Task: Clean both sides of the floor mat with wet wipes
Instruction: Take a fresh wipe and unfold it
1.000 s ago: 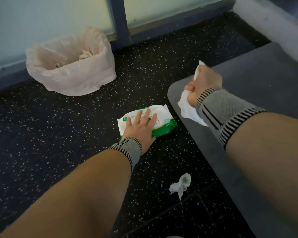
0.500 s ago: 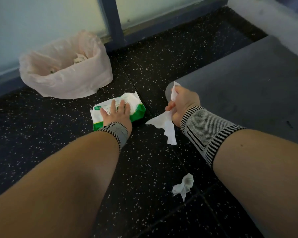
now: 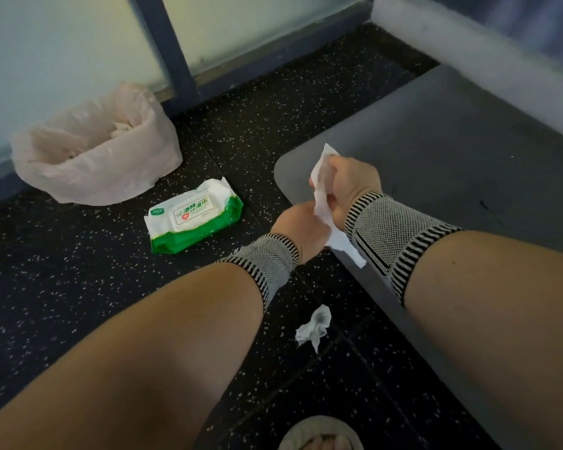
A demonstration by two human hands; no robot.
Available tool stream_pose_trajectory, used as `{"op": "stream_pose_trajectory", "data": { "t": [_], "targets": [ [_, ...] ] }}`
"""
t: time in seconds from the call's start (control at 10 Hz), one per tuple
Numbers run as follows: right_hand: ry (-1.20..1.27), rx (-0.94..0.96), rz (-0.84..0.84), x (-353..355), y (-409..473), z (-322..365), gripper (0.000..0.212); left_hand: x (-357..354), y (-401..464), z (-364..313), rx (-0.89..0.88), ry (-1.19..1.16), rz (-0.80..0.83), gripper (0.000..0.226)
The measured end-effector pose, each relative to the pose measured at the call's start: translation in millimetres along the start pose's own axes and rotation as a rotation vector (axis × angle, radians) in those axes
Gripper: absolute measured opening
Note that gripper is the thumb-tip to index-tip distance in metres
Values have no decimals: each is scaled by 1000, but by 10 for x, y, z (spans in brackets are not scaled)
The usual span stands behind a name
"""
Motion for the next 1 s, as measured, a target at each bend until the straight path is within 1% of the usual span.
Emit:
{"op": "stream_pose_trajectory", "data": {
  "t": [0.1,0.2,0.3,0.4,0.5,0.6,0.7,0.8,0.9,1.0],
  "targets": [
    [-318,134,-176,434,-389,515,36,-109,-49,-445,-58,-124,32,23],
    [-279,188,-297,1105,-587,733,11,-309,-43,-891,-87,-106,69,30],
    [-392,275,-410,1851,-874,1028,23,-692,-42,-1473,-193,46,147,27],
    [-518,380,-533,2696,-1191,1282,33,-1201,-124,-2161,-302,108,244,20],
    [-542,370,-676,3664,-1623,1404,38,-1781,-371,-2875,-371,146,370,12],
    [-520,313,-810,4579,-2192,1422,40,-2348,-838,-3558,-408,188,525,20],
    [-445,208,-881,5198,-2848,1422,45,-2718,-1405,-4139,-436,154,615,31],
    [-338,120,-939,5580,-3635,1554,46,-2894,-2163,-4705,-494,194,725,29],
    [-252,61,-914,5695,-4377,1869,34,-2789,-2846,-5297,-528,202,767,19],
    [-172,38,-904,5766,-5150,2365,33,-2504,-3413,-5936,-544,201,757,16]
  ]
}}
Point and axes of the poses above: each hand's wrist, its own y-axis towards the middle knuckle, its own x-axis out of the back of the hand, z = x × y, the point moved 10 cm from there along y, towards the middle knuckle, and after that the axes turned 1 degree about z, right-handed, at the moved point
